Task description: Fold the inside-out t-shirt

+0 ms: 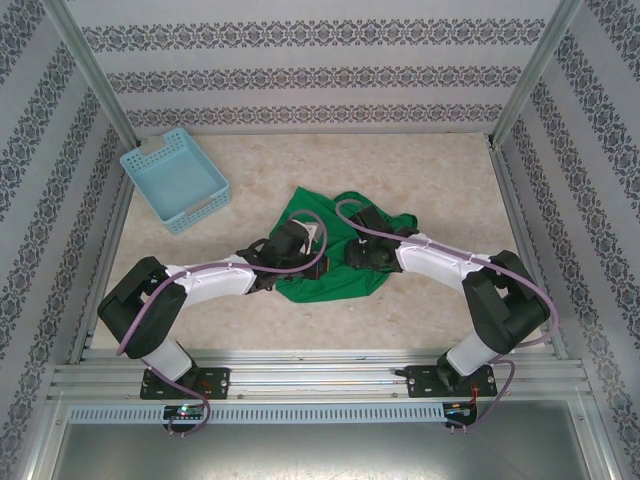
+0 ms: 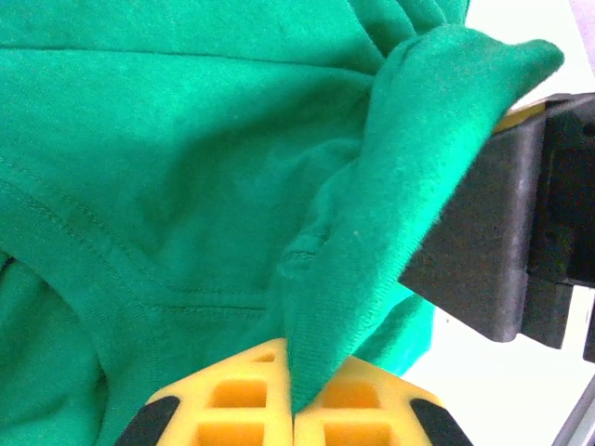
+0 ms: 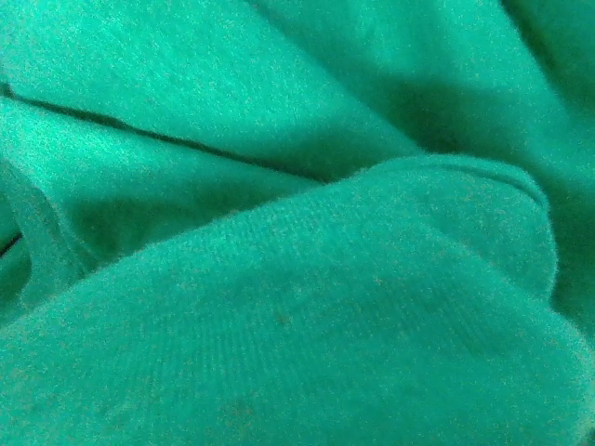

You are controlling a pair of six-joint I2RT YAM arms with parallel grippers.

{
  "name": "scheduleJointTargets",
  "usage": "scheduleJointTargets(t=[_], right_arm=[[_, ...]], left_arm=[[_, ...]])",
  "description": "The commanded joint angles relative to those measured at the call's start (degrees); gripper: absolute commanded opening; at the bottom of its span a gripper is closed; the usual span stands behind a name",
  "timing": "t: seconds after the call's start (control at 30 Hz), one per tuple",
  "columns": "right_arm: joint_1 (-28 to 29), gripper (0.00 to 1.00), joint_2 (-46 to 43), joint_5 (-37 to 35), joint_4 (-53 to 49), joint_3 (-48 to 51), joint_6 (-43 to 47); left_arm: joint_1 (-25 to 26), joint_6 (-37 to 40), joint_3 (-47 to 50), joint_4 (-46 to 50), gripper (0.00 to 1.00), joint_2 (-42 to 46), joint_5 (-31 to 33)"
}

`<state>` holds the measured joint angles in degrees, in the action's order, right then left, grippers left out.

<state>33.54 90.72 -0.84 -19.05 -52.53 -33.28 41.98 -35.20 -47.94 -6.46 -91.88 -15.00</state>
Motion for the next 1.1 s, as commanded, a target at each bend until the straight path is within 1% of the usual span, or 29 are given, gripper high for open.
scheduleJointTargets(t=[0.0, 0.13, 0.4, 0.57, 0.7, 0.87, 0.93, 1.07], right_arm=[[1.1, 0.39, -2.0, -3.1, -1.2, -1.9, -0.1], [1.7, 0.4, -3.5, -4.1, -1.5, -1.8, -0.6], [1.4, 0.37, 1.1, -3.7, -1.4, -3.4, -0.8], [1.4, 0.36, 2.9, -6.3, -2.4, -4.0, -0.7], [1.6, 0.28, 3.2, -6.2, -2.7, -4.2, -0.5], [3.6, 0.07, -1.1, -3.4, -3.7, -3.6, 1.1], [4.3, 0.0, -5.0, -0.2, -3.6, -2.5, 1.7], [4.0, 0.0, -15.8, 7.3, -1.5, 1.8, 1.7]], left_arm=[[0.7, -0.6, -0.3, -0.7, 0.0, 2.1, -0.1], [0.7, -0.8, 0.2, -1.3, 0.0, 2.2, -0.3], [0.7, -0.9, 0.2, -1.8, 0.0, 2.3, -0.4], [0.7, -0.8, 0.4, -1.7, 0.0, 2.4, -0.5], [0.7, -0.8, 0.4, -1.1, 0.0, 2.7, 0.5], [0.7, -0.9, -0.1, 1.6, 0.0, 2.7, 3.6], [0.2, -0.7, -0.6, 3.2, 0.0, 2.8, 5.4], [-2.2, -0.8, -1.1, 4.7, 0.0, 2.0, 5.7]])
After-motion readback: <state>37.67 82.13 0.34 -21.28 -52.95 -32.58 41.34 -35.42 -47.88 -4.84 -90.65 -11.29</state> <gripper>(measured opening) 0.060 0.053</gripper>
